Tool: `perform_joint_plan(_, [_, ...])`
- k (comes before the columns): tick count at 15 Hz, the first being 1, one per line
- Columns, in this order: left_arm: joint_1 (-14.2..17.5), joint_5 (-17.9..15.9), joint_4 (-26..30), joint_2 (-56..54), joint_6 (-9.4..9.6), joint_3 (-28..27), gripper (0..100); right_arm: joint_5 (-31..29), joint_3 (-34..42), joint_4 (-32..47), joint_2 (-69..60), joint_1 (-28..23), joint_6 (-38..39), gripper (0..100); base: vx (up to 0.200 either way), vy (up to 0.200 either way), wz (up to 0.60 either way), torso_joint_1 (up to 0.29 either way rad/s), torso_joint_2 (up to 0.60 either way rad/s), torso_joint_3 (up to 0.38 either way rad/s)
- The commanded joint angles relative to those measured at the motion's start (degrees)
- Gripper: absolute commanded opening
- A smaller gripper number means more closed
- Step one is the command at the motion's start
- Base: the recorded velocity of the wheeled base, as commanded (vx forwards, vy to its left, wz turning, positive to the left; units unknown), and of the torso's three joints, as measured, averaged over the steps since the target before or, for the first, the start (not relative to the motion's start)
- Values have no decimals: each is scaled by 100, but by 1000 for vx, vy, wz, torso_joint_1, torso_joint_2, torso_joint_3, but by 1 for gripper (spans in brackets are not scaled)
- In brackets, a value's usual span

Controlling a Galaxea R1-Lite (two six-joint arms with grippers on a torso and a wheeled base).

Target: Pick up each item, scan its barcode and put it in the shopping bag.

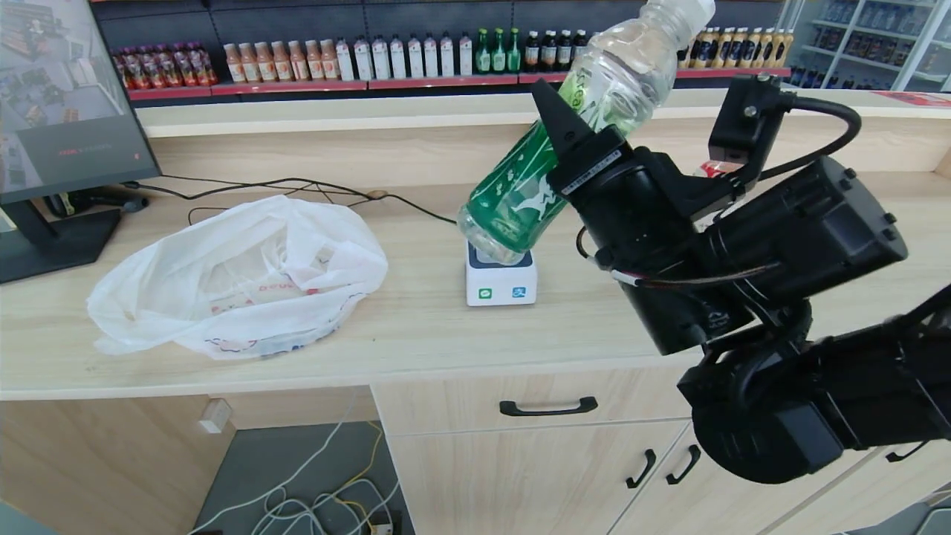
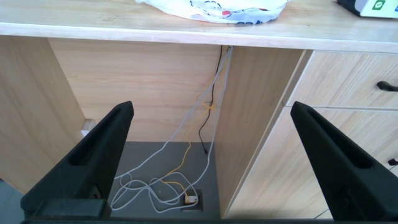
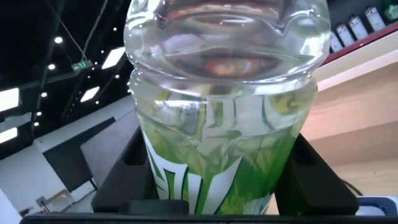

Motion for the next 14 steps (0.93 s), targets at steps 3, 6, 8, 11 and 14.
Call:
perform_joint_plan(3, [0,1,0,-2,0,0,100,195,1651,-12,-1052,-72,-1284,0,0,0,0,0,0,0])
perform_joint_plan(6, [0,1,0,-2,0,0,100,660,1950,-12,-1334,-142,-1890,0,0,0,0,0,0,0])
perform_joint_plan(8, [0,1,0,-2,0,0,100,660,1853,-12,-1334,-230,-1873,0,0,0,0,0,0,0])
perform_joint_plan(11, [0,1,0,-2,0,0,100,660,1906,-12,-1483,-292,-1882,0,0,0,0,0,0,0])
perform_joint_plan(14, [0,10,0,-2,0,0,100,660,2055,-12,-1668,-353,-1917,0,0,0,0,0,0,0])
